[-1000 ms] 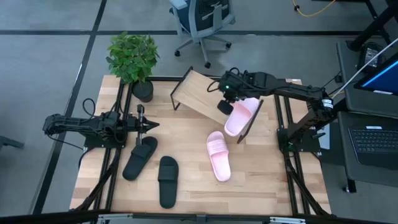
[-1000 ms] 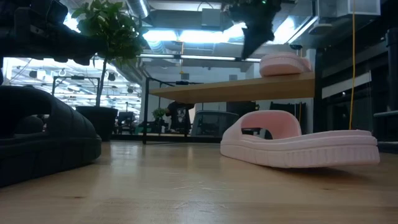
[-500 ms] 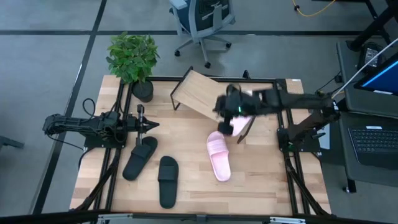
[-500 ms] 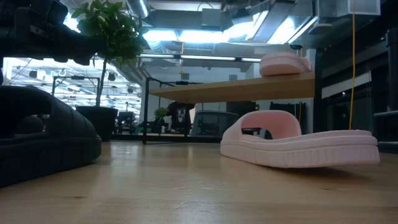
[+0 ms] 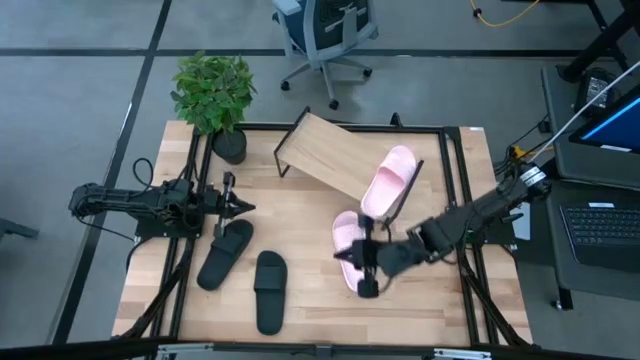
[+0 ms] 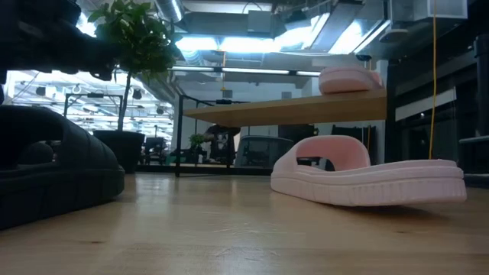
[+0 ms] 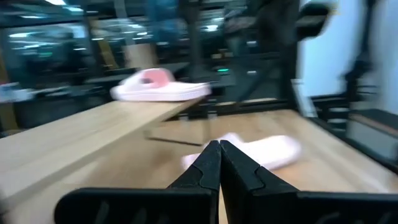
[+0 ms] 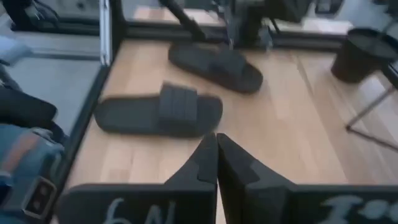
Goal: Pick and place slides into the shelf
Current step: Put the pink slide on the shelf
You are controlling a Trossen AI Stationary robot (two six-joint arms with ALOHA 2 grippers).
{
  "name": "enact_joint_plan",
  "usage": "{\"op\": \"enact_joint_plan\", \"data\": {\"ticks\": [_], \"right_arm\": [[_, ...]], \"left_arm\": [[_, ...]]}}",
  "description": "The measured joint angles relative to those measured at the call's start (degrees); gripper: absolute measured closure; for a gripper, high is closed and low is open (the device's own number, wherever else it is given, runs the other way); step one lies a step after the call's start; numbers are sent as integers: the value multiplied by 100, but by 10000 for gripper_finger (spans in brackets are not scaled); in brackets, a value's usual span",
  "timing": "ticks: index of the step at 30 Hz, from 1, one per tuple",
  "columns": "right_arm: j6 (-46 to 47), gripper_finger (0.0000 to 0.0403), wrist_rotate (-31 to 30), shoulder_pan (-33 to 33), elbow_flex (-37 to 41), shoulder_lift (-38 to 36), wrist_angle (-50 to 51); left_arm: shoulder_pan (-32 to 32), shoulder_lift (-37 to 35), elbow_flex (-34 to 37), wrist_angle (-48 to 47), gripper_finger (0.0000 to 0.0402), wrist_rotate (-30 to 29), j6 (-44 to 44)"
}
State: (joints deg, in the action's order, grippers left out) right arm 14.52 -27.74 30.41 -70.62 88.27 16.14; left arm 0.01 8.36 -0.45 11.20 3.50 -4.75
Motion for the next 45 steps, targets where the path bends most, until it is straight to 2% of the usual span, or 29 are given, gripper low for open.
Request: {"op": "enact_joint_plan", "data": {"ticks": [3, 6, 11, 16, 23, 29, 38, 45], "right_arm": [[502, 401, -622, 301, 482, 4, -270], [987, 401, -1101, 589, 1074, 3, -809], [1076, 401, -1480, 1016, 1849, 4, -2033], [1085, 401, -1654, 1289, 2227, 4, -2385], [1600, 400, -1972, 1476, 2766, 4, -2445], [1861, 400, -1993, 1491, 3230, 4, -3134], [1989, 400, -2633, 1478, 3306, 4, -3267], [1817, 400, -2518, 1217, 3306, 4, -3265]], "left_arm": [[2, 0, -2, 0, 401, 523, 41], [2, 0, -2, 0, 401, 650, 271], [2, -1, -2, 0, 401, 828, 634], [4, -1, -2, 14, 401, 1297, 1037], [4, -2, -2, 41, 401, 1253, 1023], [2, -1, -2, 42, 401, 1205, 1020], [2, 0, -2, 39, 401, 637, 1018], [0, 0, -2, 39, 401, 593, 1018]]}}
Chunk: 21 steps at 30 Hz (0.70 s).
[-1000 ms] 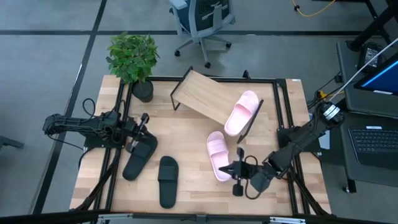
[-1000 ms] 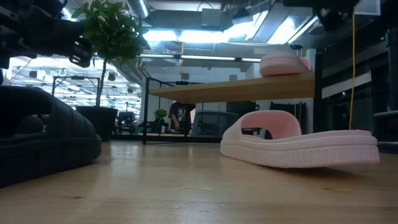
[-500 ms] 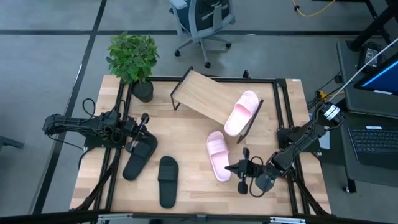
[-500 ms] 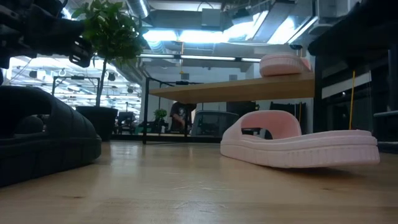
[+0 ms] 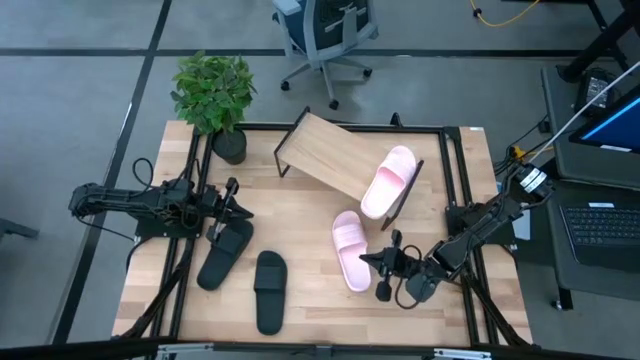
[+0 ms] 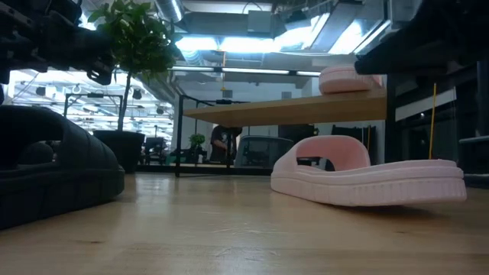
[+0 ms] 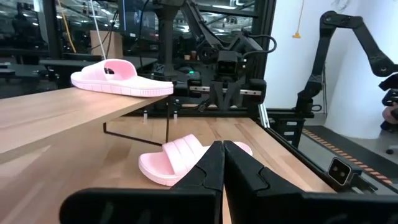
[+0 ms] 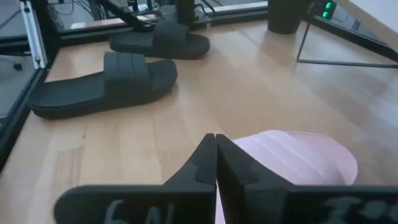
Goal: Pick and place slides into the shelf
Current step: Put the pink slide on the shelf
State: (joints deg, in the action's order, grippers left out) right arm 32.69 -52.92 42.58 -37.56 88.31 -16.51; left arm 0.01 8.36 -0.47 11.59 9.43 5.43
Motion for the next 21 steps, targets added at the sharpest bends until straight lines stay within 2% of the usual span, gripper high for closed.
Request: {"op": "enact_joint_plan", "data": {"ticks": [6, 9, 14, 21], "right_arm": [[-801, 400, 606, -267, -585, 4, 561], [-1079, 400, 655, -281, -1268, 4, 1565], [-763, 400, 775, -279, -2313, 149, 3463], [-1227, 401, 948, -361, -3673, 1011, 4969]], "left_arm": [[0, 0, 0, -4, 401, 0, 0], [0, 0, 0, -7, 401, 1, 0], [0, 0, 0, -63, 401, 2, -2], [0, -2, 0, -63, 401, 0, -299]]}}
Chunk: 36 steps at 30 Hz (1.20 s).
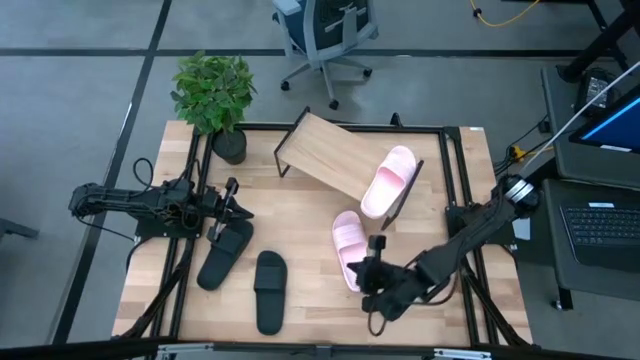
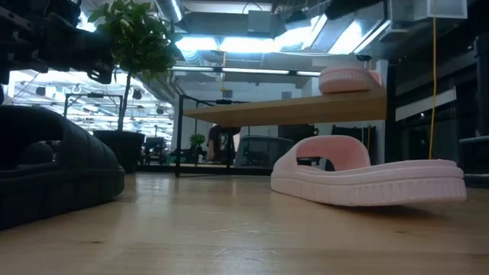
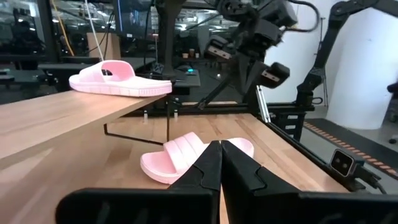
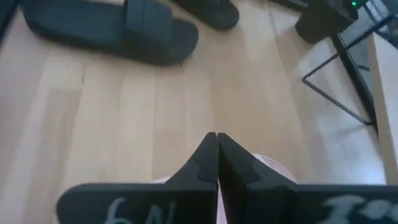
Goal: Pick and place slides into the shelf
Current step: Put the pink slide on the shelf
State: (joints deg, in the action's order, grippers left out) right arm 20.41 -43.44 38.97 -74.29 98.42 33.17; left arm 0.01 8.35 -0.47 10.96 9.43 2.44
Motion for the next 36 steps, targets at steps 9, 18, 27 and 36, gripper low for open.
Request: {"op": "enact_joint_plan", "data": {"ticks": [9, 18, 27, 36], "right_arm": [[647, 401, 26, -208, -1762, 1404, 2883], [885, 400, 419, -335, -2646, 1964, 3467], [42, 400, 916, -739, -3437, 2553, 4183], [5, 395, 926, -910, -3505, 2681, 4466]], "left_arm": [[0, 0, 0, 0, 401, 2, -2], [0, 1, 0, -9, 401, 4, -167], [2, -1, 0, -185, 401, 7, -208], [2, 2, 0, -286, 401, 4, -304]]}}
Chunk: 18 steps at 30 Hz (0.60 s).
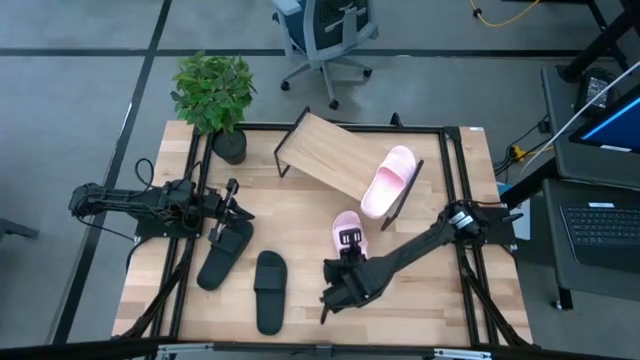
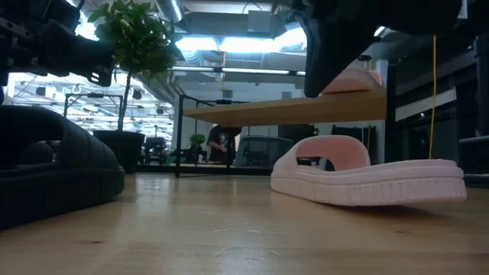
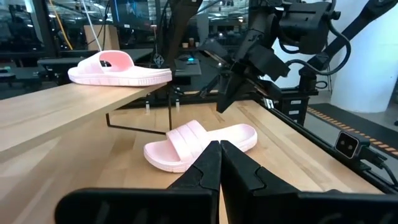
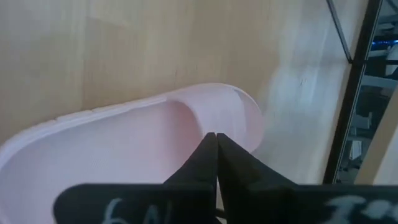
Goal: Pick and place slides into the shelf
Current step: Put the pink slide on the shelf
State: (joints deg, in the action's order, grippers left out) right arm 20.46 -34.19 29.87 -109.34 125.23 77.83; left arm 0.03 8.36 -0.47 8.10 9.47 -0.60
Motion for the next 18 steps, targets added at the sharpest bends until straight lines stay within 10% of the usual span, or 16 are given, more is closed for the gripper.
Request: {"op": "enact_joint_plan", "data": {"ticks": [18], "right_arm": [[-306, 325, 335, -78, 7, 0, -16]], "left_arm": [[1, 0, 0, 4, 401, 0, -2]]}}
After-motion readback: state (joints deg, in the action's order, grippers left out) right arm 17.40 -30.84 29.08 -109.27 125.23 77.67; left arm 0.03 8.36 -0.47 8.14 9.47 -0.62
